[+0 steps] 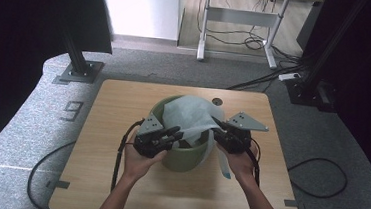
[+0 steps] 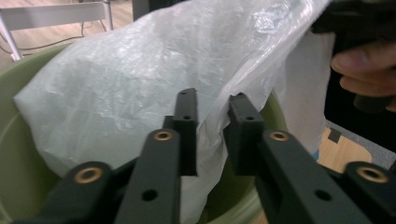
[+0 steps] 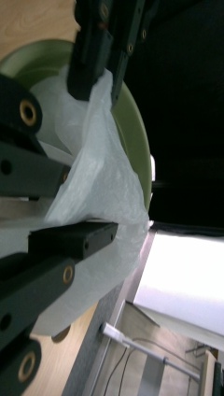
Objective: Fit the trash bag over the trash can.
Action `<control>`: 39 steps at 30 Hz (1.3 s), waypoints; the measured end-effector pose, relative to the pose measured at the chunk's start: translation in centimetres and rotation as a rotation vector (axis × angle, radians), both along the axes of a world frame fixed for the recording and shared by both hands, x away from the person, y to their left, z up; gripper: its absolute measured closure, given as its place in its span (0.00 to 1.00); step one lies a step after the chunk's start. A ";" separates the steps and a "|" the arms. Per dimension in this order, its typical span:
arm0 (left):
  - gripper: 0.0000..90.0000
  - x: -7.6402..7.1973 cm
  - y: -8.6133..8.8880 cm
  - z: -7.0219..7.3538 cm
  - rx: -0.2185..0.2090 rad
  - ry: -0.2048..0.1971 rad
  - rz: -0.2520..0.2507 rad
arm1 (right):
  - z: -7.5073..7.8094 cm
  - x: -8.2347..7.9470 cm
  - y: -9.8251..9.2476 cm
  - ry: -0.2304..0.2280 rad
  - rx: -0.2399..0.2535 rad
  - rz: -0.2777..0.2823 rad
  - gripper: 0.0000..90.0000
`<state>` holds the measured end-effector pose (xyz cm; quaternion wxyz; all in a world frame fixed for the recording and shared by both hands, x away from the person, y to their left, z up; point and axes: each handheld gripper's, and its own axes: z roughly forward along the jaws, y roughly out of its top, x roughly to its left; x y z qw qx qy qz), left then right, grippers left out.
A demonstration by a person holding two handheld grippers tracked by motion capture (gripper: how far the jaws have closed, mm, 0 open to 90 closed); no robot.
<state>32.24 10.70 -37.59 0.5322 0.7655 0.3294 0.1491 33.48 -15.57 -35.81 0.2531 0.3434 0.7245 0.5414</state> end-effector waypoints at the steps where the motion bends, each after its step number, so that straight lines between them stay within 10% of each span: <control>1: 0.89 0.1 0.1 0.1 -0.001 0.003 0.007 | -0.1 -0.1 -0.1 -0.009 0.009 0.006 0.77; 7: 0.96 0.8 0.9 0.6 -0.028 0.014 0.064 | -1.7 -2.2 -1.0 -0.037 0.065 0.033 0.40; 14: 0.97 1.2 1.4 0.7 -0.054 0.044 0.096 | -4.8 -4.3 -2.4 -0.046 0.135 0.046 0.32; 26: 0.97 1.4 1.4 0.8 -0.064 0.057 0.087 | -10.1 -4.7 -1.5 0.029 0.112 0.010 0.26; 32: 0.97 1.4 1.6 0.8 -0.071 0.059 0.085 | -11.3 -3.7 -0.9 0.060 0.069 -0.048 0.40; 39: 0.96 1.1 1.8 1.2 -0.079 0.041 0.049 | -11.3 -3.4 -2.1 0.021 0.034 -0.079 0.91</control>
